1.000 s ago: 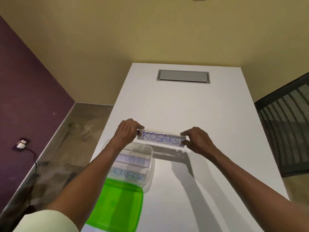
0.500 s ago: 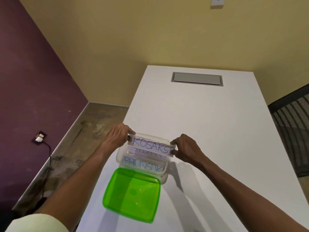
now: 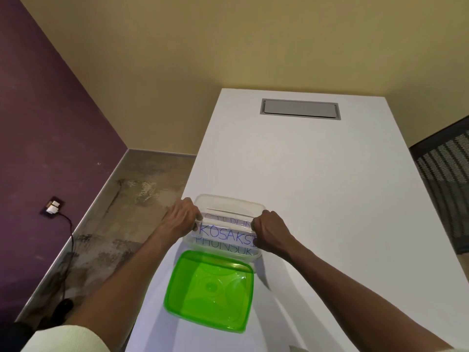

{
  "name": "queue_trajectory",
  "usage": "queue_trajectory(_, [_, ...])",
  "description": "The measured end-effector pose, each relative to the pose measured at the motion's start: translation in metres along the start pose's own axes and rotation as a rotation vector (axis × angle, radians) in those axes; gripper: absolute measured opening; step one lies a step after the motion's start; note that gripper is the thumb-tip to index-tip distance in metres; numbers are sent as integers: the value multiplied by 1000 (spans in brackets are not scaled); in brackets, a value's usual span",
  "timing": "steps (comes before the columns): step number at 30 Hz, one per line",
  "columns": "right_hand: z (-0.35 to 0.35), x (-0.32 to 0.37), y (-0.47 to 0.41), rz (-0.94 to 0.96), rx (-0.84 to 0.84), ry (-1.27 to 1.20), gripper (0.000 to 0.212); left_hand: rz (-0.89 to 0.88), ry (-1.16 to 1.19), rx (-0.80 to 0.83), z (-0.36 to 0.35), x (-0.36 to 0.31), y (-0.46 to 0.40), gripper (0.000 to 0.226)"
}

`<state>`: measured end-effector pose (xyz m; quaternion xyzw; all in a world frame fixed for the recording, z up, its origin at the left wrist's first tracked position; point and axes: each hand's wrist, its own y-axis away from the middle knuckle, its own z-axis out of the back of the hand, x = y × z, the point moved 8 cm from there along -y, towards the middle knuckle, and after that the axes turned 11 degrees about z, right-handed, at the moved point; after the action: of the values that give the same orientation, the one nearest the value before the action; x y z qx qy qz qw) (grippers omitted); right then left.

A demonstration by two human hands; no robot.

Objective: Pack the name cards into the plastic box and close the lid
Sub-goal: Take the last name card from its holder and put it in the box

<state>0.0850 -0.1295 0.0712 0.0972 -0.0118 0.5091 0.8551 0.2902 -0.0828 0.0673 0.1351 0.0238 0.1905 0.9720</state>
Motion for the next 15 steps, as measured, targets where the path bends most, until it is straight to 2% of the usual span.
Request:
queue_trajectory(3, [-3,8,-1,32,24,77,32,-22,-40,-3,-10,-3,0,27])
queue_trajectory(5, [-9,11,-3,51,6,111,35,-33,-63,5,-19,-3,0,27])
queue_trajectory(11, [-21,22,-13,120,31,241,28,-33,-42,22,-38,-1,-3,27])
queue_trajectory(14, [-36,25,-14,148,145,244,9,-37,-10,9,-43,-2,-3,25])
queue_trajectory(15, [-39,24,-15,150,140,243,11,-40,4,-6,-42,-3,-2,23])
